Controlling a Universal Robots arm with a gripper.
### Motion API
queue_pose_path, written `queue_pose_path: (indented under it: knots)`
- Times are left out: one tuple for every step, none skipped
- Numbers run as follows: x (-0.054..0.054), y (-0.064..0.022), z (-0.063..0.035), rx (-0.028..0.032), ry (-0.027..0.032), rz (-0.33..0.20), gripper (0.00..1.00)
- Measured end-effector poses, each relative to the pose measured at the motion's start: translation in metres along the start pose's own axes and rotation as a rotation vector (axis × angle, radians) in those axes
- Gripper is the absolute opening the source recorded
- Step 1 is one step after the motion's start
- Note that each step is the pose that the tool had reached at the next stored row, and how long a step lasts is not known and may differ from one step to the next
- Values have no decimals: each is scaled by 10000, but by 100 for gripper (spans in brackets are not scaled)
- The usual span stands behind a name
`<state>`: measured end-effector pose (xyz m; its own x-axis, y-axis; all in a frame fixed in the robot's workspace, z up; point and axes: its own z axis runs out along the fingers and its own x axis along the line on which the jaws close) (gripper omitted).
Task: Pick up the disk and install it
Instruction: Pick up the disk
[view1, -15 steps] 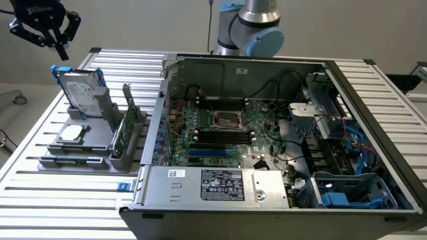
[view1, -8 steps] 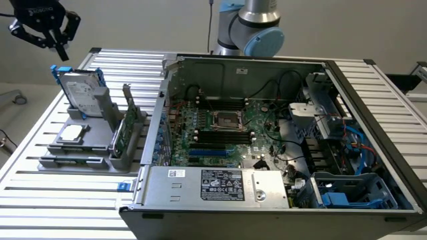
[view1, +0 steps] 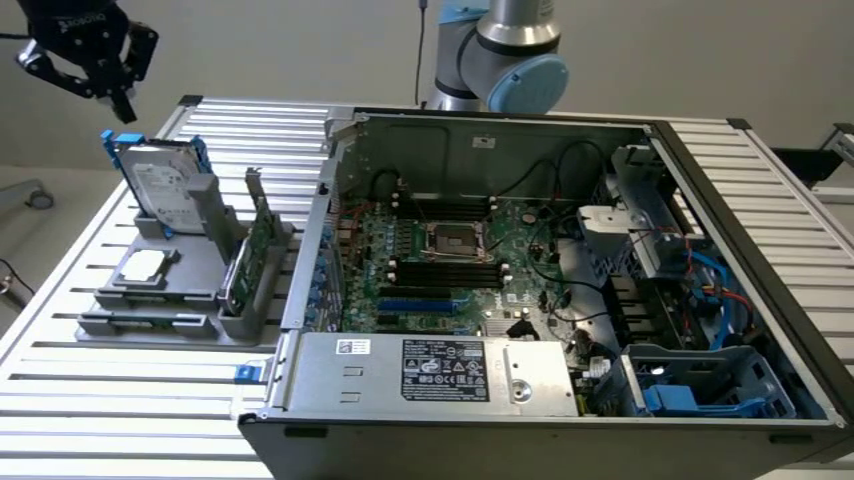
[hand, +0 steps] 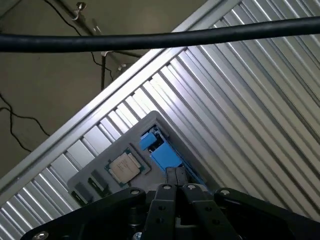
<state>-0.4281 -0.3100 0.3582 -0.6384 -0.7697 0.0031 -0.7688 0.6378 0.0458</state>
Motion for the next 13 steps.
queue_pose_path:
  knots:
    - [1, 1, 0, 17, 28, -177, 11]
    - [1, 1, -1, 34, 57, -356, 11]
    - [2, 2, 0, 52, 86, -536, 11]
    - [2, 2, 0, 70, 115, -719, 11]
    - [2, 3, 0, 88, 145, -899, 11]
    - [3, 4, 0, 111, 180, -1074, 11]
    - [4, 5, 0, 134, 217, -1247, 11]
    - [5, 6, 0, 157, 254, -1419, 11]
    - [5, 7, -1, 177, 286, -1595, 11]
    - [5, 8, 0, 192, 309, -1760, 11]
    - [3, 10, 0, 203, 327, -1925, 11]
    - [2, 11, 0, 212, 342, -2093, 11]
    - [1, 12, 0, 219, 355, -2265, 11]
